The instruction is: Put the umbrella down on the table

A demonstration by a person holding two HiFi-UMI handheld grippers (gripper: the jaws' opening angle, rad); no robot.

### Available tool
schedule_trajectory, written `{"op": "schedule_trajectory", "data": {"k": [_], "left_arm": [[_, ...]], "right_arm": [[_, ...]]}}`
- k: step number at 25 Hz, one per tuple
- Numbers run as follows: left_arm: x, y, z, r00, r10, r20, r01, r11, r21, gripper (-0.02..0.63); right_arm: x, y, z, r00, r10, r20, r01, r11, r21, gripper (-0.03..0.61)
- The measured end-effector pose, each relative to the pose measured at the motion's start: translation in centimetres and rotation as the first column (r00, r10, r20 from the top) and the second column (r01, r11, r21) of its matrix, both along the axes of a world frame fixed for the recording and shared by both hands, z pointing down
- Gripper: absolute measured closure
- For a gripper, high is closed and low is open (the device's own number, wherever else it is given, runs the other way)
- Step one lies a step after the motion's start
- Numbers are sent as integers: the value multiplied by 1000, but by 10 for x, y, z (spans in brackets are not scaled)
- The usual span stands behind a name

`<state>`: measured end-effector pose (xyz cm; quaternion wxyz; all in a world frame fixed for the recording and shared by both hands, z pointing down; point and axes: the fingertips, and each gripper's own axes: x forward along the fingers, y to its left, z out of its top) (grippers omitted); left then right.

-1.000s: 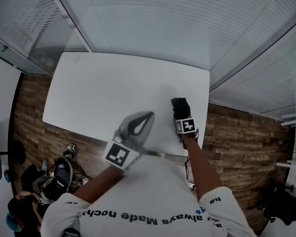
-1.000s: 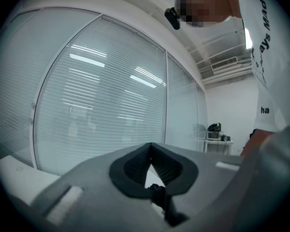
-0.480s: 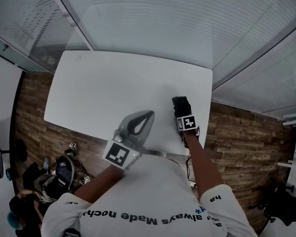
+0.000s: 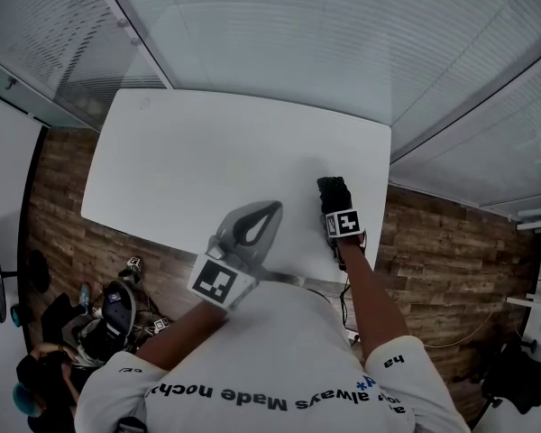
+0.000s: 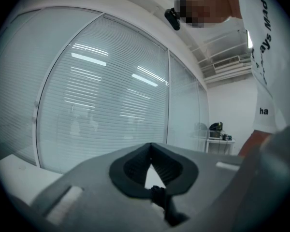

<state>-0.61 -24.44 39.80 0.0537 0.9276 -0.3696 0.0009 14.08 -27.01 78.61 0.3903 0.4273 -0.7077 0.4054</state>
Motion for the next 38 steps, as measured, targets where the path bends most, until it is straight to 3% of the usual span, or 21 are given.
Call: {"op": "schedule_trajectory", "data": {"k": [38], "left_arm": [[-1,-1,3,1000,-3,-4,3,1000,-2,611]], "right_arm": [[0,17,22,1000,0,1,0,997,-71,331]]}}
